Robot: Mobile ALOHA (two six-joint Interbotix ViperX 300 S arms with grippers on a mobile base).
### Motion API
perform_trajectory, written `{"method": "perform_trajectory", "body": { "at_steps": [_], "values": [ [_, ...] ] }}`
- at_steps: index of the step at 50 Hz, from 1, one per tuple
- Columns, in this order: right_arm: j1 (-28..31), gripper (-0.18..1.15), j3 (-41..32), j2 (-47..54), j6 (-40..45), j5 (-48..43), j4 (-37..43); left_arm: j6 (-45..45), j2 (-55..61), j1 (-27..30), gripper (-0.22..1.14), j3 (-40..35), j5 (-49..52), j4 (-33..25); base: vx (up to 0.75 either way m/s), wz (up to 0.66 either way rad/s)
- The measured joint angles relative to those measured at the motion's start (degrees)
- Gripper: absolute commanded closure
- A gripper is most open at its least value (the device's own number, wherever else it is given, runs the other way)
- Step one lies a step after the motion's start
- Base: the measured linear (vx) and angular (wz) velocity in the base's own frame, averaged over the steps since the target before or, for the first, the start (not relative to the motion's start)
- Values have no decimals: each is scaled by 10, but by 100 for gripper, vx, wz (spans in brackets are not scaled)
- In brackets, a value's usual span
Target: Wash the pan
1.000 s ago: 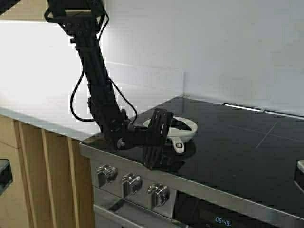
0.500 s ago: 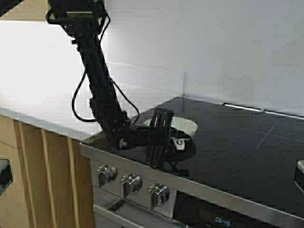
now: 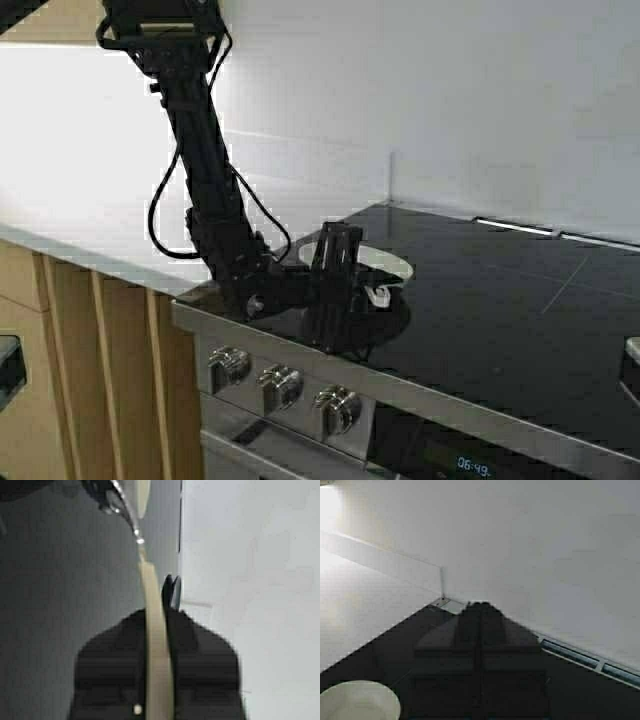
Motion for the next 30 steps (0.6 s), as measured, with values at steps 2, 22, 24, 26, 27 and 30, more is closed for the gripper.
{"method": "perform_trajectory", "body": {
  "at_steps": [2, 22, 24, 26, 27, 30],
  "values": [
    [0, 92, 0, 0, 2, 0, 0, 4, -9, -1, 89, 11, -4, 0, 0, 7],
    [0, 92, 0, 0, 11, 0, 1, 33, -90, -1, 89, 98, -53, -3, -1, 19],
    [0, 92, 1, 0, 11, 0, 0, 33, -96, -2, 89, 107, -58, -4, 0, 33],
    [0, 92, 0, 0, 11, 0, 1, 34, -103, -2, 89, 115, -62, -5, 0, 35],
    [0, 92, 1, 0, 11, 0, 0, 34, -107, -1, 89, 120, -65, -7, 0, 37],
    [-1, 92, 0, 0, 12, 0, 0, 35, -114, -1, 89, 129, -71, -11, -1, 39]
  ]
}}
